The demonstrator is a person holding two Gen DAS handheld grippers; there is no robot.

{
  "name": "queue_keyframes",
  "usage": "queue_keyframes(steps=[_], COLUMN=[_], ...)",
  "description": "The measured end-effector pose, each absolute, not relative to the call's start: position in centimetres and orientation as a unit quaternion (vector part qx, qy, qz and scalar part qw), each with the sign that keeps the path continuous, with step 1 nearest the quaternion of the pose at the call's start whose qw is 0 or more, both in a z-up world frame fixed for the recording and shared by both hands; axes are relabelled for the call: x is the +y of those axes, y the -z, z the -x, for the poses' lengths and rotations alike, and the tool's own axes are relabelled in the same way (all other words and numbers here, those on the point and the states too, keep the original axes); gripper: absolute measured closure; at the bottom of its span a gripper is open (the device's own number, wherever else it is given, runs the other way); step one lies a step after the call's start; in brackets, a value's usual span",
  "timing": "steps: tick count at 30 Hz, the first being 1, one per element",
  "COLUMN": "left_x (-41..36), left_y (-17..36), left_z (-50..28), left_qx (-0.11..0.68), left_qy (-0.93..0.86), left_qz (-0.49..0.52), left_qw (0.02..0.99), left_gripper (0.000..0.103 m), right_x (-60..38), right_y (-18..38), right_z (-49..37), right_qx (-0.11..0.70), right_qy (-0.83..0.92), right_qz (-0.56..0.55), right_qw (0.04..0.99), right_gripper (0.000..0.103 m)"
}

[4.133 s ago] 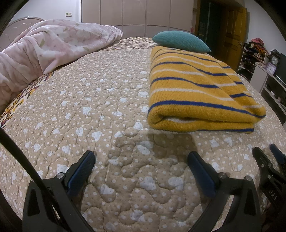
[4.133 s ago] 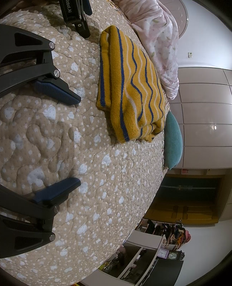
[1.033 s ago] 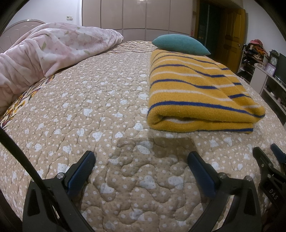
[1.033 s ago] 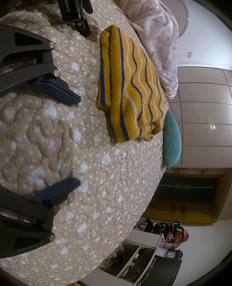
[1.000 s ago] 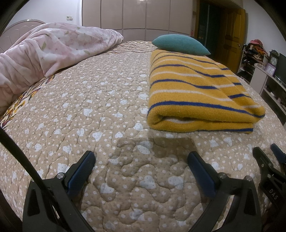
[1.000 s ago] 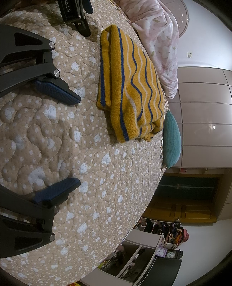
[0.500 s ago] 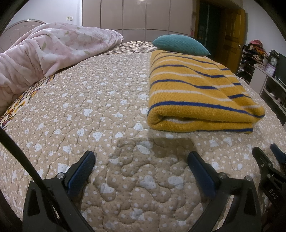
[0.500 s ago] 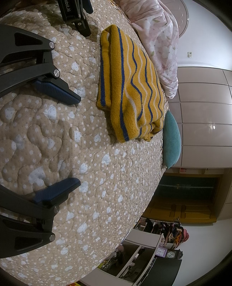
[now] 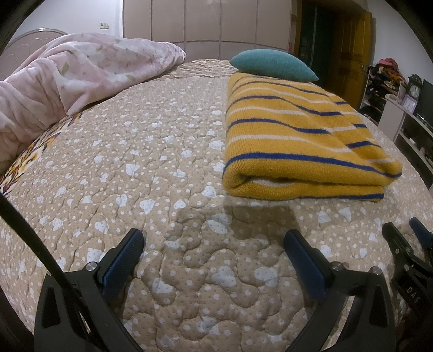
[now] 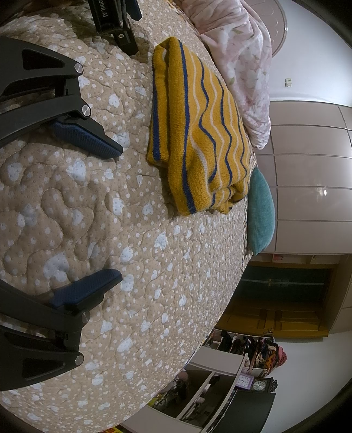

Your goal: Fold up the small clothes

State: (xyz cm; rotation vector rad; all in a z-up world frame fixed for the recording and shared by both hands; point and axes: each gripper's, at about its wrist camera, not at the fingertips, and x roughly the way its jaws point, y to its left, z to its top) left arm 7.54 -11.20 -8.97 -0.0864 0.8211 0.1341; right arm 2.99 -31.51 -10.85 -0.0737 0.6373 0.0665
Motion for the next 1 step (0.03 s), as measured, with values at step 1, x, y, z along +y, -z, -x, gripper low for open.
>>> queue_keyframes(steps=[1], left_x=[-11.19], left_y=[8.96], left_z=[-7.68], left_qx=[0.401], left_qy=[-0.065], left_qz=[0.043], left_qw=[0.913], left_gripper=[0.0], right_x=[-31.48], right_y=[10.87], right_z=[-2.99], right_qx=[0.313], right_qy=[-0.033], right_qz=[0.036], right_qw=[0.948], right_gripper=[0.016])
